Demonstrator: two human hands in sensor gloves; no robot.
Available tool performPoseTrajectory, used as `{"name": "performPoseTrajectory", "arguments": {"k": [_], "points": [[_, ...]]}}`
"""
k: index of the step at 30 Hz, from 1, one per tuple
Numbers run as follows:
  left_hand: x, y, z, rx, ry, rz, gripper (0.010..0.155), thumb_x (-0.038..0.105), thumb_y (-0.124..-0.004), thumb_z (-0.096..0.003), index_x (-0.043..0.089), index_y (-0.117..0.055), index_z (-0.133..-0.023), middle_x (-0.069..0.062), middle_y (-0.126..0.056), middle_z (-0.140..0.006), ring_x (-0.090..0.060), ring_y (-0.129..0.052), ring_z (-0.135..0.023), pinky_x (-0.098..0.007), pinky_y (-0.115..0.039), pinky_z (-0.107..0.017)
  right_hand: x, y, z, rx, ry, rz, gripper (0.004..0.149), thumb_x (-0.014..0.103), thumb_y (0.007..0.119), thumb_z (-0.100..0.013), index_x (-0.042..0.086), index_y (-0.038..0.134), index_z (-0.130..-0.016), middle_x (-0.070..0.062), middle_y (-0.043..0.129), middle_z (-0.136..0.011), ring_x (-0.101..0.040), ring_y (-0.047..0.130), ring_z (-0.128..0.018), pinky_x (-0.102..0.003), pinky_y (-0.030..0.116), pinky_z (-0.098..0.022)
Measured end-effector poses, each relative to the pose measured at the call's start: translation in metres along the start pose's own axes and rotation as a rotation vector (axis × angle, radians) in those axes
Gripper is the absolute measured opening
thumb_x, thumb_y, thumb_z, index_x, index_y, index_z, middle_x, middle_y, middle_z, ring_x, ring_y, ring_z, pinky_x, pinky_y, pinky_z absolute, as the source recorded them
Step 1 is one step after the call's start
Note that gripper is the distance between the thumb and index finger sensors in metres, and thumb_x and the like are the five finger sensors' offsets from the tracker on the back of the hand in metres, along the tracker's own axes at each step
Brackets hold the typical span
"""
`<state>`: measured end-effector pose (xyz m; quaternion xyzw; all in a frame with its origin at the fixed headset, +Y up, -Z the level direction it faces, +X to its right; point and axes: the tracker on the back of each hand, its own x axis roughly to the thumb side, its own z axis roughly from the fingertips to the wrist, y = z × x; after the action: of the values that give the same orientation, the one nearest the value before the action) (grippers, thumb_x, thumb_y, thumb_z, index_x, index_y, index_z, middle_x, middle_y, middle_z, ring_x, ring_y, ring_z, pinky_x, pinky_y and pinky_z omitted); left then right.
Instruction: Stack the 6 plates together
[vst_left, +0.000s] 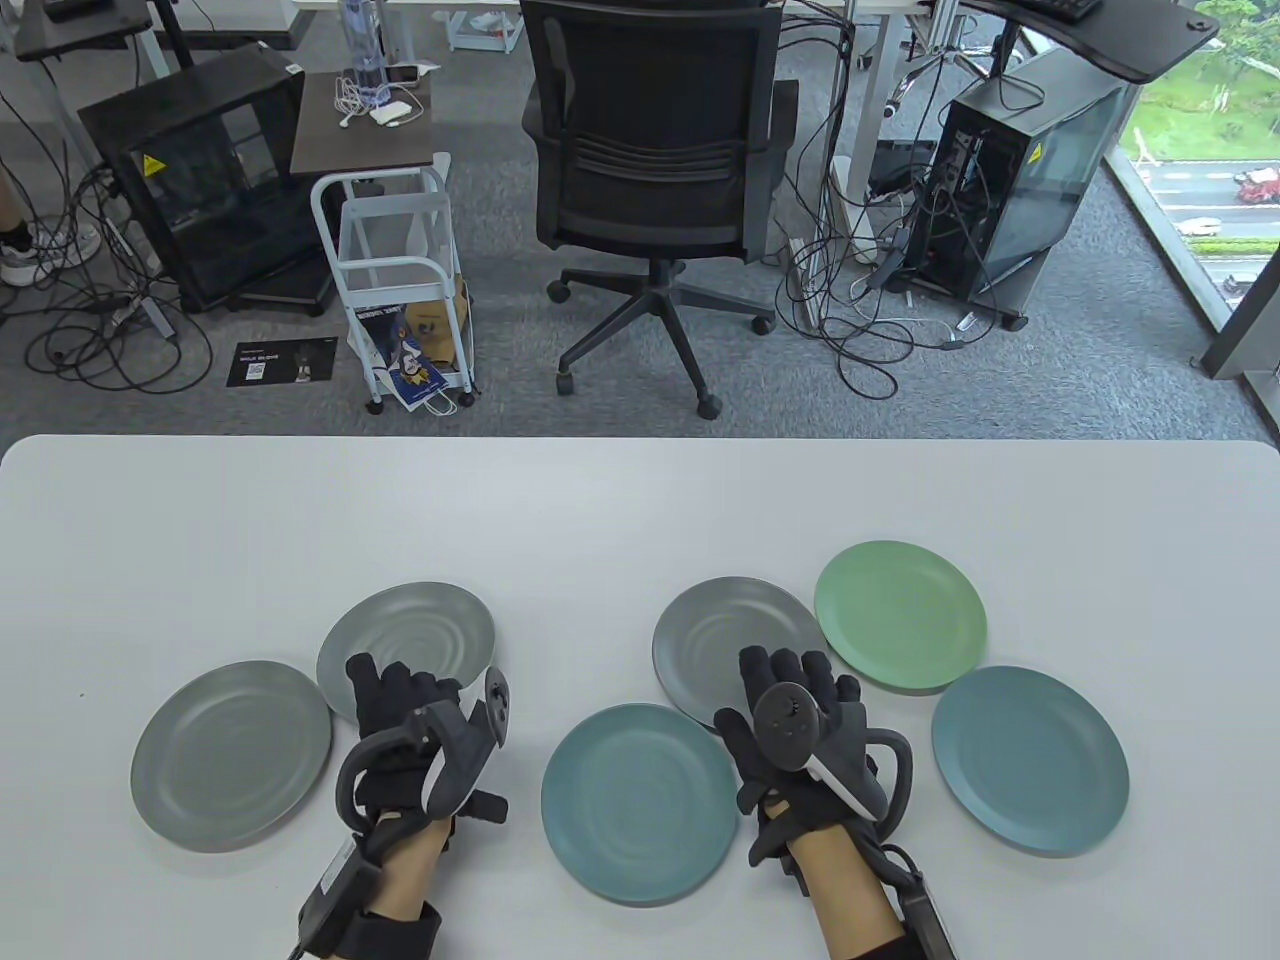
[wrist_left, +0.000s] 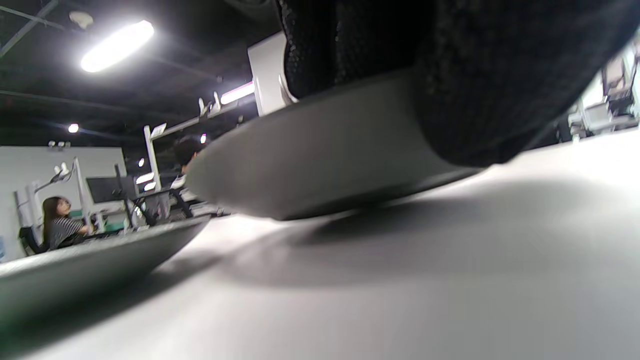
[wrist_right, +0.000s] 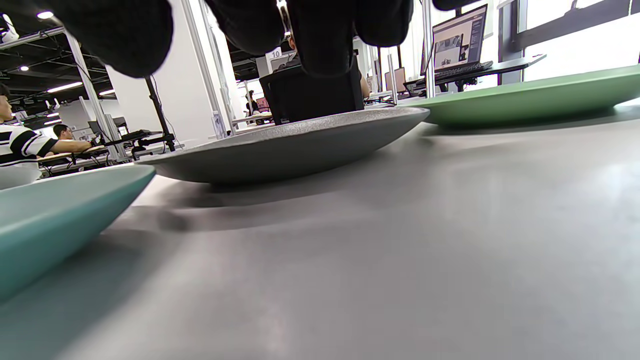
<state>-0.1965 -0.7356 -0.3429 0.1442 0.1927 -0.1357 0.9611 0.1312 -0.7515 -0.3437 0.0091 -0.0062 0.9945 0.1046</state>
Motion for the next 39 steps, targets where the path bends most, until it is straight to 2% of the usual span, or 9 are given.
{"name": "performPoseTrajectory", "arguments": {"k": [7,15,20,31,39], "points": [[0.006,0.013,0.010,0.073,-0.069,0.040,0.035,0.046,-0.102,-0.0238,0.037,-0.099,-0.057,0.015,-0.103,-0.056,-0.004,-0.090,-0.078,-0.041,-0.049,-0.088,0.000,-0.001,0.000,-0.048,-0.002,-0.008,0.067,0.065,0.059,-0.054,0.033,0.041,-0.110,-0.003,0.057,-0.116,-0.035,0.043,-0.109,-0.060,0.031,-0.078],[0.018,0.033,0.026,0.176,-0.152,0.076,0.034,0.047,-0.102,-0.0229,0.037,-0.099,-0.055,0.014,-0.103,-0.054,-0.004,-0.091,-0.076,-0.042,-0.050,-0.087,0.004,-0.006,0.004,-0.138,-0.023,-0.041,0.062,0.064,0.060,-0.053,0.031,0.055,-0.106,0.001,0.082,-0.100,-0.030,0.060,-0.104,-0.059,0.036,-0.079],[0.023,0.043,0.035,0.216,-0.191,0.101,0.034,0.047,-0.102,-0.0227,0.036,-0.099,-0.055,0.014,-0.103,-0.054,-0.005,-0.091,-0.075,-0.042,-0.050,-0.087,0.010,-0.008,0.005,-0.171,-0.044,-0.063,0.060,0.063,0.060,-0.053,0.030,0.060,-0.104,0.002,0.088,-0.093,-0.028,0.064,-0.102,-0.058,0.038,-0.078],[0.041,0.061,0.056,0.285,-0.294,0.142,0.034,0.047,-0.102,-0.0224,0.036,-0.099,-0.054,0.013,-0.103,-0.053,-0.004,-0.091,-0.074,-0.042,-0.051,-0.087,0.026,-0.021,-0.009,-0.109,-0.023,-0.180,0.061,0.063,0.060,-0.054,0.029,0.059,-0.104,0.002,0.089,-0.091,-0.028,0.062,-0.103,-0.058,0.037,-0.079],[0.052,0.064,0.066,0.301,-0.346,0.157,0.034,0.047,-0.102,-0.0220,0.036,-0.099,-0.054,0.013,-0.103,-0.052,-0.004,-0.092,-0.074,-0.042,-0.051,-0.086,0.036,-0.014,-0.020,-0.036,-0.004,-0.287,0.063,0.063,0.060,-0.054,0.026,0.058,-0.105,0.002,0.091,-0.085,-0.029,0.064,-0.101,-0.058,0.037,-0.078]]}}
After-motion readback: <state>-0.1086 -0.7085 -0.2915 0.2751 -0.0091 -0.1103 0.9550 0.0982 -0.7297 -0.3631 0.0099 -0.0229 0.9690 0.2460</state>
